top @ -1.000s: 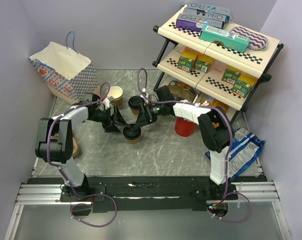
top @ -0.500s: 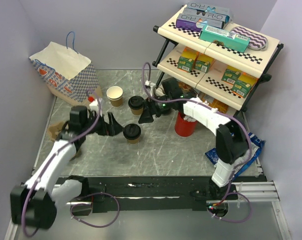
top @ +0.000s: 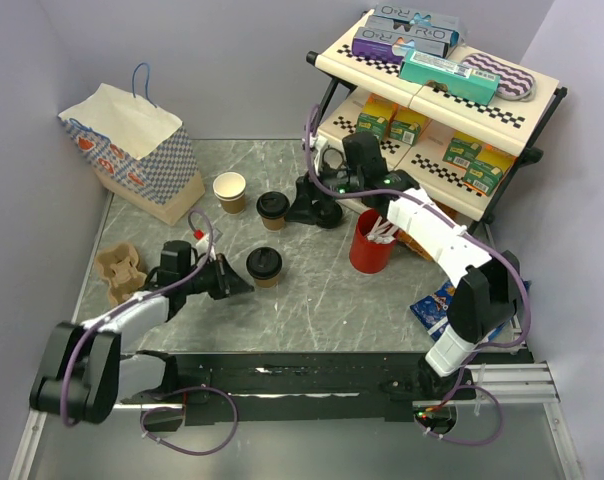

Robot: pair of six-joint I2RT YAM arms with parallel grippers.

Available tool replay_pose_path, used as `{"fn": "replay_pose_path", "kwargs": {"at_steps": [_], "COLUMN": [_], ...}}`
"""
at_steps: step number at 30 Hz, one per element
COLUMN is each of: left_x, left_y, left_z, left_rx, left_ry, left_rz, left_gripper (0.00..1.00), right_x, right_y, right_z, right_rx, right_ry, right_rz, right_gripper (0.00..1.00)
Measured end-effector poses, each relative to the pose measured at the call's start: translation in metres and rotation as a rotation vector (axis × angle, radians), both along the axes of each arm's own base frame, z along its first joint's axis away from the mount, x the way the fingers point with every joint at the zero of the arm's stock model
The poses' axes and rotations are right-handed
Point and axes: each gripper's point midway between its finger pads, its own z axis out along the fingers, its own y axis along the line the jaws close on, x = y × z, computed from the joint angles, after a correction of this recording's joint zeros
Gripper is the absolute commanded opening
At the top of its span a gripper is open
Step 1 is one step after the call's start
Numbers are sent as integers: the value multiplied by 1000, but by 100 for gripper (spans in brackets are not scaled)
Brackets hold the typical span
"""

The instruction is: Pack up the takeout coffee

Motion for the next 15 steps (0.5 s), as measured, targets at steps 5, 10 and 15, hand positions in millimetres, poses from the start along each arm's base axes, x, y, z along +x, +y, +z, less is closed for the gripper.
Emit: {"fn": "replay_pose_path", "kwargs": {"at_steps": [5,10,15], "left_x": [-7,-6,2], "left_y": [-16,-28,-36], "left_z": [-15,-27,-40], "left_rx": [-143,-207,-261], "left_ry": [124,217,310], "left_rz": [2,-9,-3], "left_gripper": [1,1,1], "right_x": [9,15,24], "right_y": [-2,-6,-15], "right_z": [15,25,28], "right_rx": [25,49,53], "right_ry": [-25,-23,-27], "right_rz": [-21,-39,-68], "right_gripper": [87,87,87]}}
